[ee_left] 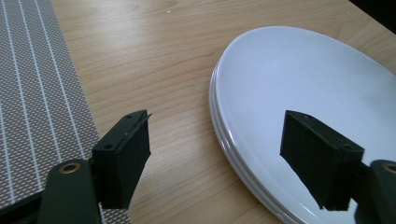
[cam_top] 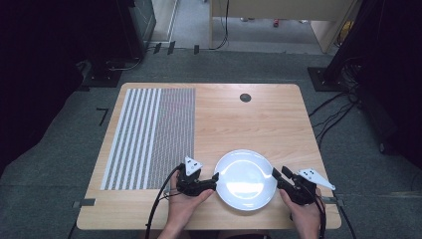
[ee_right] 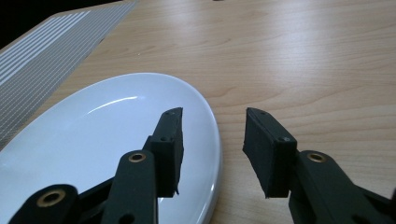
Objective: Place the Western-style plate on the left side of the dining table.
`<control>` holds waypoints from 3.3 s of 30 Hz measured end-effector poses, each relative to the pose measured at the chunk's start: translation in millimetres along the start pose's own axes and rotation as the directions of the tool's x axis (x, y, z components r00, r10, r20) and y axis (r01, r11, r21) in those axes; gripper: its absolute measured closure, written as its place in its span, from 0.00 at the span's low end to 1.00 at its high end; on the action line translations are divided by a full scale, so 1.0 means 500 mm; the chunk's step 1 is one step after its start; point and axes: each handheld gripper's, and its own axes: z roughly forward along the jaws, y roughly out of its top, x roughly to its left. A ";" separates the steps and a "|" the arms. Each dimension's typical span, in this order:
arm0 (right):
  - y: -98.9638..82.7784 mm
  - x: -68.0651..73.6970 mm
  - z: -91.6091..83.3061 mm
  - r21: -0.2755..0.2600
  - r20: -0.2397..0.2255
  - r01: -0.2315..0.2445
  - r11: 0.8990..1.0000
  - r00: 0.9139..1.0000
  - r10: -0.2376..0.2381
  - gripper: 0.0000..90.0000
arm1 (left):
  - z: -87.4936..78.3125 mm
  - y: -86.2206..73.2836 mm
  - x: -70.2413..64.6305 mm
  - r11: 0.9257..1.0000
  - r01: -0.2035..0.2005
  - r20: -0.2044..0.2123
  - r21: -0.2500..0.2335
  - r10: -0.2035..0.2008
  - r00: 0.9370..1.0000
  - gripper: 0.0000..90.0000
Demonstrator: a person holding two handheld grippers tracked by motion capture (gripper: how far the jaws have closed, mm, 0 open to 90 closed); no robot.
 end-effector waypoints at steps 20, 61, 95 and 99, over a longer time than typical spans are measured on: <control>-0.011 0.006 0.018 0.056 -0.033 -0.108 0.993 0.993 0.110 0.86 | 0.027 -0.029 -0.026 0.999 0.022 0.034 0.041 -0.024 0.999 0.69; -0.019 -0.039 0.026 0.112 -0.072 -0.251 0.961 0.963 0.260 0.92 | 0.011 -0.043 -0.004 0.992 0.113 0.137 0.053 -0.119 0.983 0.73; -0.027 -0.036 0.041 0.134 -0.156 -0.341 0.930 0.920 0.360 0.97 | -0.003 -0.037 0.022 0.984 0.149 0.168 0.097 -0.164 0.972 0.75; -0.032 -0.028 0.047 0.144 -0.169 -0.336 0.931 0.918 0.358 0.96 | -0.014 -0.038 0.030 0.984 0.152 0.162 0.090 -0.165 0.973 0.75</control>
